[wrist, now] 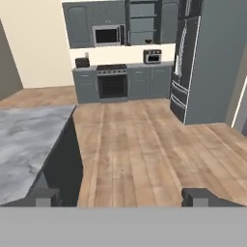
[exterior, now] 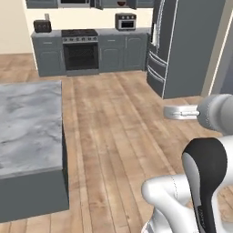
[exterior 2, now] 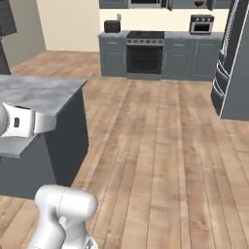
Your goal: Take the smaller bowl and place it next to the appetizer plate on the dining counter , and place the larger bowl next to the plate with cooked food.
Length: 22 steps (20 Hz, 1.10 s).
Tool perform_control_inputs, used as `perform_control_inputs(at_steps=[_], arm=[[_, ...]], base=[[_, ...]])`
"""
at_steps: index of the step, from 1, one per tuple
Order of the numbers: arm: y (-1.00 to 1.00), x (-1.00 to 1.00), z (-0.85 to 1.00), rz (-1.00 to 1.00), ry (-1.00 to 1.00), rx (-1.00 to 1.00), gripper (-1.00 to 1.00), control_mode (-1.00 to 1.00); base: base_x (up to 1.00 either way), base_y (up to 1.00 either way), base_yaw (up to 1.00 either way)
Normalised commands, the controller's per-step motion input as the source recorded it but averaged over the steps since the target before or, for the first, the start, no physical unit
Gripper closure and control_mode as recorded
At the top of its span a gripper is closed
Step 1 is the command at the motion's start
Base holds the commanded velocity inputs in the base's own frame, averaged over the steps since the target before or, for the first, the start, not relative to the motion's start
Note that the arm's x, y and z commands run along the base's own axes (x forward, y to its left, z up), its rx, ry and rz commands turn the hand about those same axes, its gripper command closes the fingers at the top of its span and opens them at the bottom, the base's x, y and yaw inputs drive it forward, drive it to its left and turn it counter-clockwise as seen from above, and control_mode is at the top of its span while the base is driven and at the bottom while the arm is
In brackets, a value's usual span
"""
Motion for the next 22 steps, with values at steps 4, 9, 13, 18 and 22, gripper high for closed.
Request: perform_control_inputs(at_steps=[4,9,13,18,22], arm=[[0.00,0.00,0.00,0.00,0.00,0.00,-1.00,1.00],[0.00,0.00,0.00,0.00,0.00,0.00,-1.00,1.00],[0.00,0.00,0.00,0.00,0.00,0.00,-1.00,1.00],[0.00,0.00,0.00,0.00,0.00,0.00,-1.00,1.00],[0.00,0.00,0.00,0.00,0.00,0.00,-1.00,1.00]], base=[[0.98,-1.00,0.02],[1.00,-1.00,0.09],[1.00,-0.80,0.13],[1.00,-0.29,0.18],[1.00,-0.41,0.14]])
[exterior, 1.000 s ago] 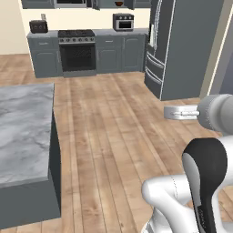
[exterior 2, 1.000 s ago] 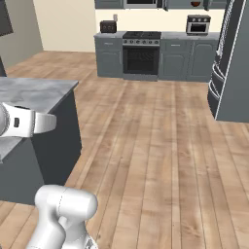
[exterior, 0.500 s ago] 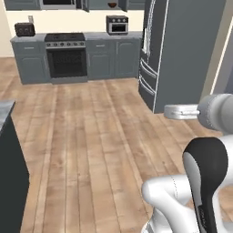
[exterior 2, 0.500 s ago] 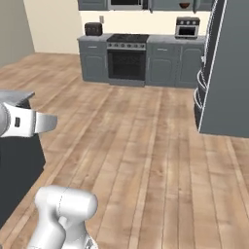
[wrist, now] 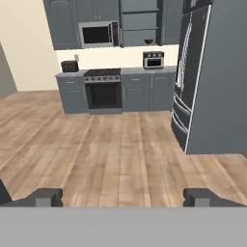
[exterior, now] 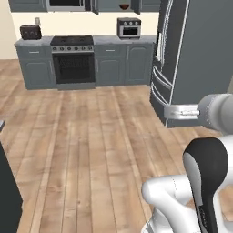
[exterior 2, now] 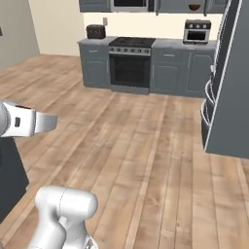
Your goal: Take the smaller bowl and place it next to the appetizer plate on the dining counter , and place the larger bowl next to the plate with cooked food.
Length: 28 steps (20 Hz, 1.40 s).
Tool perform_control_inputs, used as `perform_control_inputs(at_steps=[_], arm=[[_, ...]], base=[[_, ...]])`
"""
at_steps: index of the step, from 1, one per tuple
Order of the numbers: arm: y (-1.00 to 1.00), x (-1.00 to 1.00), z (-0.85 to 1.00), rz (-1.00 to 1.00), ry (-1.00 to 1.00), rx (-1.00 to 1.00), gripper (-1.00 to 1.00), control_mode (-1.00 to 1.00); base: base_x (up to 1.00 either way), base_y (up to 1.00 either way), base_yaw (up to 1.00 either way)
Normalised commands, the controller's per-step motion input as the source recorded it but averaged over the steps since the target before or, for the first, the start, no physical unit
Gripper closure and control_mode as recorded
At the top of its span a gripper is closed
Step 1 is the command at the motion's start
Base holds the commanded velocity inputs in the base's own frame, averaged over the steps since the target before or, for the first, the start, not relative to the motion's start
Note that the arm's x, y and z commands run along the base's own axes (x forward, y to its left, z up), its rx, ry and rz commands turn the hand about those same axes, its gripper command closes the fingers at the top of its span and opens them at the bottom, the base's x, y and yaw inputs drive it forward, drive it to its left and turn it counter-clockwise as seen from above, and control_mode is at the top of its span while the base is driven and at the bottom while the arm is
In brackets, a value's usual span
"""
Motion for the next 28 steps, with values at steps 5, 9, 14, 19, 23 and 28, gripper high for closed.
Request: perform_control_inputs(at_steps=[5,9,14,19,23,28], arm=[[0.00,0.00,0.00,0.00,0.00,0.00,-1.00,1.00],[0.00,0.00,0.00,0.00,0.00,0.00,-1.00,1.00],[0.00,0.00,0.00,0.00,0.00,0.00,-1.00,1.00],[0.00,0.00,0.00,0.00,0.00,0.00,-1.00,1.00],[0.00,0.00,0.00,0.00,0.00,0.00,-1.00,1.00],[0.00,0.00,0.00,0.00,0.00,0.00,-1.00,1.00]], base=[[1.00,-0.48,0.01],[1.00,-0.09,-0.13],[1.00,-0.20,-0.16],[1.00,-0.09,-0.12],[1.00,-0.28,-0.10],[1.00,-0.30,-0.05]])
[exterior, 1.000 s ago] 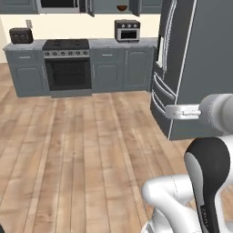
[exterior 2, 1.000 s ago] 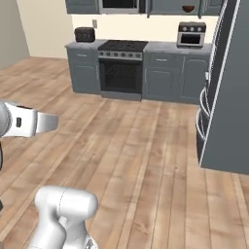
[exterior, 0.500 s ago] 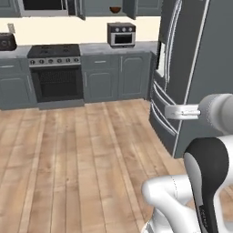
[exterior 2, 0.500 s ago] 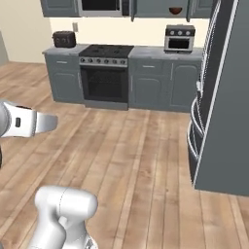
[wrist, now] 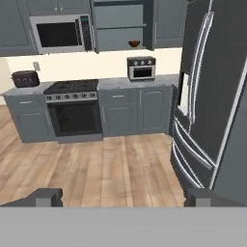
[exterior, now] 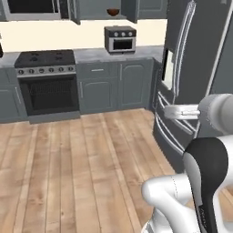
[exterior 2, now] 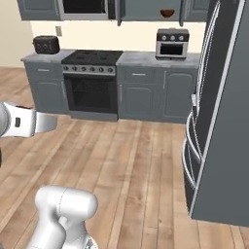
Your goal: Take the smaller bowl and place it next to the appetizer plate on the dining counter , and place the larger bowl next to the plate with cooked food.
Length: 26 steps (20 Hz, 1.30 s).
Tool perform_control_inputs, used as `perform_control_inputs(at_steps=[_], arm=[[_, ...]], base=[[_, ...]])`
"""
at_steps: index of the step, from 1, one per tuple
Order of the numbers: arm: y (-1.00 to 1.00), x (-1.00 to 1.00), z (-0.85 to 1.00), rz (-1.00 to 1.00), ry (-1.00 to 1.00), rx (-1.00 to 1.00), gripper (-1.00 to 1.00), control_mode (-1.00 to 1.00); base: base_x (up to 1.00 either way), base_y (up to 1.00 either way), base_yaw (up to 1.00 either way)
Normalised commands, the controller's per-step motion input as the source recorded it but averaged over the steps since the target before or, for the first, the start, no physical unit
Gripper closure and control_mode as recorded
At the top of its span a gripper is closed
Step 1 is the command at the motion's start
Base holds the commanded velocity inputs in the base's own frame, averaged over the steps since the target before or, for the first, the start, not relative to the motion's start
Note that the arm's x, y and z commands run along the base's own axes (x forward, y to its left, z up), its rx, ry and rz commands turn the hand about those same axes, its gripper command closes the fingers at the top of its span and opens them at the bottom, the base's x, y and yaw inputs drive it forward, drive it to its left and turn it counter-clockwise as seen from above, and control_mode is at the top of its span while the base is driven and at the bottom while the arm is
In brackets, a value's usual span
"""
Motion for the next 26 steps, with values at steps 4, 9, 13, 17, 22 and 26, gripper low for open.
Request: perform_control_inputs(at_steps=[4,9,13,17,22,26], arm=[[0.00,0.00,0.00,0.00,0.00,0.00,-1.00,1.00],[0.00,0.00,0.00,0.00,0.00,0.00,-1.00,1.00],[0.00,0.00,0.00,0.00,0.00,0.00,-1.00,1.00],[0.00,0.00,0.00,0.00,0.00,0.00,-1.00,1.00],[0.00,0.00,0.00,0.00,0.00,0.00,-1.00,1.00],[0.00,0.00,0.00,0.00,0.00,0.00,-1.00,1.00]], base=[[1.00,-0.30,-0.05],[1.00,-0.07,-0.01],[1.00,-0.07,0.00],[1.00,-0.47,0.01],[1.00,-0.46,0.00],[1.00,-0.20,0.00]])
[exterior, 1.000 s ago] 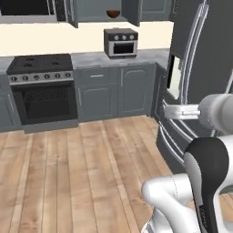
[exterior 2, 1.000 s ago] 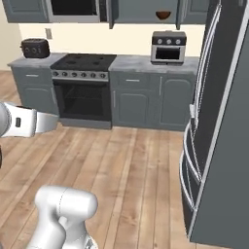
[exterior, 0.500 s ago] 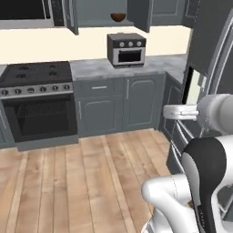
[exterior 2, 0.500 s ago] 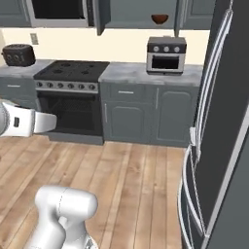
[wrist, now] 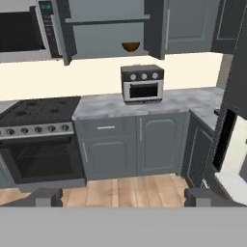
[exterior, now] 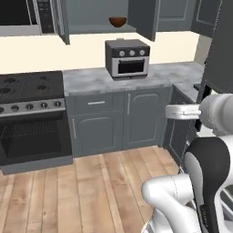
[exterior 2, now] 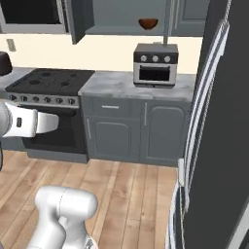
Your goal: Take the smaller bowl and place it next to the appetizer plate on the dining counter , and place the larger bowl next to the plate with cooked food.
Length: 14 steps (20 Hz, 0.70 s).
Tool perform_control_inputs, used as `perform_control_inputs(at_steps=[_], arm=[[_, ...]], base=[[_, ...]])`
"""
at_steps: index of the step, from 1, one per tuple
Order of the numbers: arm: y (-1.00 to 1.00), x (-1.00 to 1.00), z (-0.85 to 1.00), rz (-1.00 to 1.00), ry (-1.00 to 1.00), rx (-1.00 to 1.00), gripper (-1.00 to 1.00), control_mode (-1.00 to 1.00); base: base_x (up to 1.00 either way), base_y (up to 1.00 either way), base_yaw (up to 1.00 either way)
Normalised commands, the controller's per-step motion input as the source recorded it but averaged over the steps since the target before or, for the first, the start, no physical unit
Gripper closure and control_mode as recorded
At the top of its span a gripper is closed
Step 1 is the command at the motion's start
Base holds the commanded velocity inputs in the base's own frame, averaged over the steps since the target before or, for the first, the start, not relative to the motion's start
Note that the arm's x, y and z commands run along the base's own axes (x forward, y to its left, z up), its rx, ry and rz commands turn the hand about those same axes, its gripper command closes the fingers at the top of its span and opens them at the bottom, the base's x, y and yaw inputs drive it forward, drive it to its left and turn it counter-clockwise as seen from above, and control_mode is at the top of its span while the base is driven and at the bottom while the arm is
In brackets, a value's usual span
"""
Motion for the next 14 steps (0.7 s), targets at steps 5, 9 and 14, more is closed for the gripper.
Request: perform_control_inputs(at_steps=[5,9,14], arm=[[0.00,0.00,0.00,0.00,0.00,0.00,-1.00,1.00],[0.00,0.00,0.00,0.00,0.00,0.00,-1.00,1.00],[0.00,0.00,0.00,0.00,0.00,0.00,-1.00,1.00]], base=[[1.00,0.00,0.03],[1.00,-0.08,0.03],[1.00,-0.37,0.06]])
